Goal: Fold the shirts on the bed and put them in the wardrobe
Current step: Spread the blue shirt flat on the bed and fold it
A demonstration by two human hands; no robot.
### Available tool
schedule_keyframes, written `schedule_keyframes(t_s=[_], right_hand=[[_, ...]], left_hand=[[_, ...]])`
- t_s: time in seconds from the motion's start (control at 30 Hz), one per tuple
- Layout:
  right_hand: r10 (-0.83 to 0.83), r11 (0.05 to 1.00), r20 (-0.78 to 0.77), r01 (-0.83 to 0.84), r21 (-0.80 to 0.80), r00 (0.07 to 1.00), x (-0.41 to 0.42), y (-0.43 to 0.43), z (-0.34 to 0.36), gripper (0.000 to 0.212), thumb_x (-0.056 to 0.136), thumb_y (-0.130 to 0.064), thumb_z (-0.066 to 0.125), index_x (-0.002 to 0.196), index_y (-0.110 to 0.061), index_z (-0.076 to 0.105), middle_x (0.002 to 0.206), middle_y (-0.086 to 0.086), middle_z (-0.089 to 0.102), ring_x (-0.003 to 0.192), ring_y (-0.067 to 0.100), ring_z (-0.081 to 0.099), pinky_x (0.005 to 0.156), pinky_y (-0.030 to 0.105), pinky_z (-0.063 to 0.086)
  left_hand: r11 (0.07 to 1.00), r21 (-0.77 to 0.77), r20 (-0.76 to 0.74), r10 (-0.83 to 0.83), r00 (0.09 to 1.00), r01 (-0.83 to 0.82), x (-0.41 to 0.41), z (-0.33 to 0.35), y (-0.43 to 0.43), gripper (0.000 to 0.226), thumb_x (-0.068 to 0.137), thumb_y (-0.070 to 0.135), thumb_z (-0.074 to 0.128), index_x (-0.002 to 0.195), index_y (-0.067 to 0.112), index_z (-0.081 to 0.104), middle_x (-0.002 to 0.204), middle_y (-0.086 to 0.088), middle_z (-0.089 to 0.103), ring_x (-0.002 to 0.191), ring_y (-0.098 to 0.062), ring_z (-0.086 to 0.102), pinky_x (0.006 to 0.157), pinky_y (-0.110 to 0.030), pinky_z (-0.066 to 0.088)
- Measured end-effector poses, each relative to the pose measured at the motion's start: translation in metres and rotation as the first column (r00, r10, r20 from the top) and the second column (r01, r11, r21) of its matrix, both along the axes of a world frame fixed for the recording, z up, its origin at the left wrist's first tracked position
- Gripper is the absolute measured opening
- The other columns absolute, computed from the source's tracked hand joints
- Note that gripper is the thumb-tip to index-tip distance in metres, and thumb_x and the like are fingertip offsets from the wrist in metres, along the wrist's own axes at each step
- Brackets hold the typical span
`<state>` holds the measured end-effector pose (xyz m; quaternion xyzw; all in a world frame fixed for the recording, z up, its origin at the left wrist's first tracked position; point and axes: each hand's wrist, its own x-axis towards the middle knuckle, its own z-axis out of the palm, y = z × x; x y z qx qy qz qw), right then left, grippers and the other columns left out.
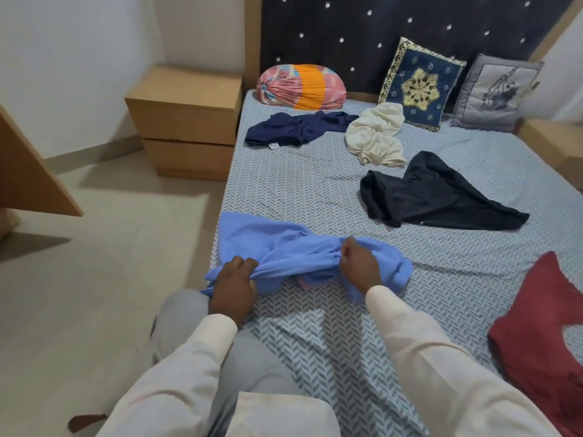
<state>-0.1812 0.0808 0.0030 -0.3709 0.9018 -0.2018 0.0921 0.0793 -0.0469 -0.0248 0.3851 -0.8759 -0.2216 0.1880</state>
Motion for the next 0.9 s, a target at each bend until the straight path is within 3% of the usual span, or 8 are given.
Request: schedule_keyframes(t_s=[0.13, 0.23, 0.33, 0.43, 0.57, 0.7, 0.8, 0.9], right_hand=[[-0.178, 0.91, 0.206, 0.241, -0.338, 0.962, -0.02, 0.012, 0.041, 0.013, 0.088, -0.008, 0.042, 0.095, -0.015, 0.051, 0.084, 0.012, 0.057, 0.078, 0.031, 0.05, 0.069, 0.035, 0.032], [-0.215, 0.875, 0.252, 0.301, -0.379, 0.943, -0.038, 0.029, 0.064, 0.021, 0.084, -0.02, 0.042, 0.097, -0.015, 0.056, 0.091, 0.009, 0.059, 0.084, 0.029, 0.052, 0.072, 0.031, 0.033], [-0.116, 0.977, 0.282, 0.161, -0.141, 0.952, -0.054, 0.048, 0.07, 0.024, 0.084, -0.036, 0.062, 0.091, -0.013, 0.062, 0.089, 0.009, 0.064, 0.084, 0.027, 0.056, 0.069, 0.032, 0.036], [-0.111, 0.991, 0.263, 0.086, 0.105, 0.958, -0.067, 0.067, 0.064, 0.037, 0.074, -0.044, 0.082, 0.091, -0.018, 0.064, 0.086, 0.004, 0.06, 0.08, 0.022, 0.056, 0.064, 0.032, 0.039], [-0.154, 0.96, 0.083, 0.129, 0.249, 0.985, -0.063, 0.07, 0.048, 0.049, 0.076, -0.03, 0.081, 0.115, -0.013, 0.057, 0.112, 0.014, 0.064, 0.103, 0.031, 0.061, 0.084, 0.036, 0.045], [0.195, 0.981, 0.17, -0.187, -0.058, 0.966, 0.002, 0.034, 0.035, 0.044, 0.077, -0.023, 0.083, 0.115, -0.013, 0.063, 0.107, 0.006, 0.067, 0.099, 0.024, 0.064, 0.089, 0.039, 0.05], [0.444, 0.895, 0.282, -0.409, -0.177, 0.85, 0.068, -0.003, 0.029, 0.051, 0.085, -0.025, 0.078, 0.13, -0.014, 0.058, 0.127, -0.003, 0.059, 0.115, 0.01, 0.054, 0.099, 0.023, 0.04], [0.564, 0.821, 0.206, -0.518, -0.239, 0.8, 0.109, -0.042, 0.013, 0.043, 0.09, -0.016, 0.07, 0.13, -0.011, 0.058, 0.119, -0.001, 0.063, 0.105, 0.01, 0.057, 0.086, 0.015, 0.038]], left_hand=[[0.985, -0.052, 0.055, 0.167, 0.984, -0.164, 0.002, 0.002, -0.006, 0.027, 0.075, 0.016, 0.052, 0.1, 0.019, 0.064, 0.087, -0.008, 0.061, 0.081, -0.035, 0.057, 0.074, -0.042, 0.046], [0.979, 0.044, 0.01, 0.201, 0.98, -0.201, 0.002, 0.004, -0.008, 0.027, 0.082, 0.017, 0.051, 0.106, 0.022, 0.064, 0.095, -0.008, 0.063, 0.091, -0.035, 0.053, 0.081, -0.042, 0.043], [0.97, 0.117, -0.04, 0.218, 0.975, -0.212, 0.005, -0.002, -0.014, 0.03, 0.08, 0.02, 0.049, 0.101, 0.023, 0.069, 0.102, -0.009, 0.061, 0.097, -0.036, 0.053, 0.086, -0.041, 0.044], [0.949, 0.225, 0.018, 0.223, 0.975, -0.221, 0.011, -0.006, -0.021, 0.019, 0.083, 0.022, 0.055, 0.095, 0.026, 0.07, 0.105, -0.007, 0.062, 0.099, -0.032, 0.056, 0.086, -0.038, 0.045], [0.865, 0.502, -0.222, 0.132, 0.966, -0.003, 0.016, 0.009, -0.017, 0.016, 0.085, 0.01, 0.067, 0.092, 0.024, 0.071, 0.095, 0.004, 0.071, 0.084, -0.011, 0.064, 0.071, -0.022, 0.047], [0.754, 0.651, -0.382, 0.23, 0.895, 0.085, 0.019, 0.017, -0.01, 0.011, 0.086, 0.007, 0.069, 0.093, 0.015, 0.07, 0.088, 0.009, 0.07, 0.075, -0.007, 0.062, 0.065, -0.024, 0.049], [0.683, 0.716, -0.458, 0.306, 0.835, 0.143, 0.022, 0.02, -0.008, 0.015, 0.088, 0.001, 0.066, 0.099, 0.012, 0.066, 0.088, 0.004, 0.068, 0.08, -0.009, 0.062, 0.065, -0.022, 0.052], [0.631, 0.759, -0.479, 0.379, 0.791, 0.157, 0.029, 0.024, -0.005, 0.019, 0.089, -0.004, 0.063, 0.103, 0.009, 0.059, 0.098, -0.012, 0.068, 0.085, -0.018, 0.065, 0.069, -0.027, 0.055]])
